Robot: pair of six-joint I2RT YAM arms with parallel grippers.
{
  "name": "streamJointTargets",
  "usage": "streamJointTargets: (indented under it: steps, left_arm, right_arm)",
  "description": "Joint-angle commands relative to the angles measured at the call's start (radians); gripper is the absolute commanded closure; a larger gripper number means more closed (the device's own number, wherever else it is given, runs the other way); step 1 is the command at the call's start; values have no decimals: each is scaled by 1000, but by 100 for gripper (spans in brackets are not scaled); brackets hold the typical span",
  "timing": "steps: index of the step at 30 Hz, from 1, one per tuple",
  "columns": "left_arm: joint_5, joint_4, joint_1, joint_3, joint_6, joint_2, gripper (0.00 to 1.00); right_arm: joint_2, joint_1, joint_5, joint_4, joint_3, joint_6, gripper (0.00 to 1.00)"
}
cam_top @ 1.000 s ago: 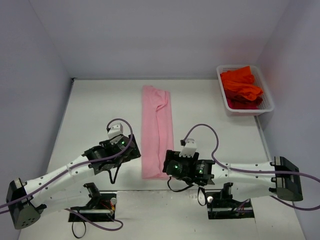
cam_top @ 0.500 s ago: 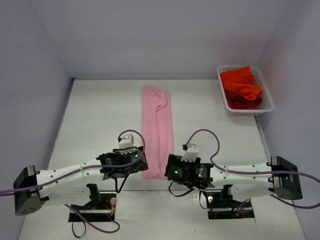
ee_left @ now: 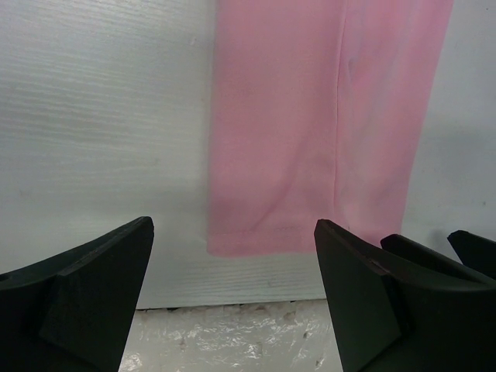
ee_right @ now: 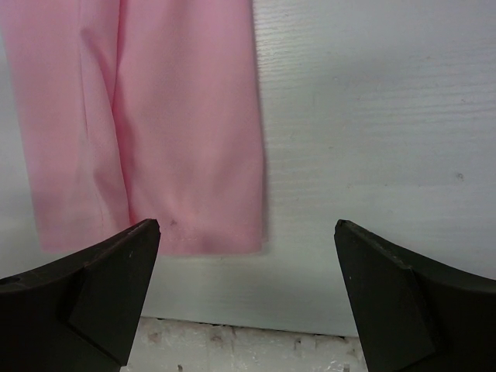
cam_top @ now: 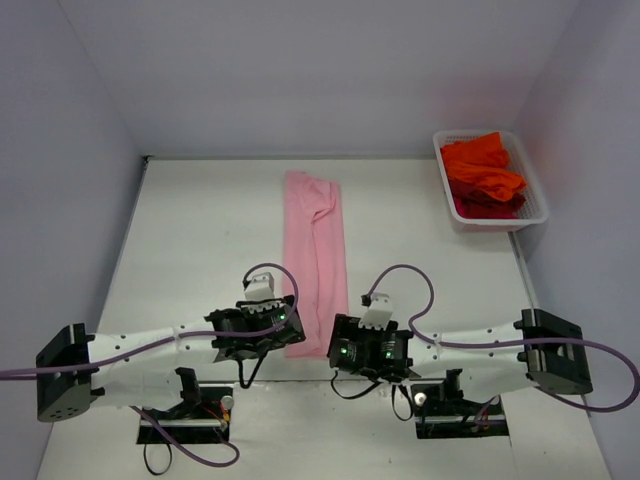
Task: Fold and stack the t-shirts
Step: Fold the tshirt
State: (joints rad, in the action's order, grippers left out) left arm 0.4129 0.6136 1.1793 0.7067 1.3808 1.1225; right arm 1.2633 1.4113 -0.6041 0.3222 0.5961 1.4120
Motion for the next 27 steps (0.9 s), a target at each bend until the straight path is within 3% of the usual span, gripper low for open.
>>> streamJointTargets:
  steps: [1,14,27]
  left_arm:
    - [29,-38,6,-6,32,-4,18]
    - [13,-63,69,-113,158,-55,19]
    - [9,-149,89,-122,178,23,18]
  right_arm:
    - [27,8,-59,8,-1,39,8]
    - [85,-8,-82,-8,30,25,8]
    - [131,-37,-80,-46,68,-36,14]
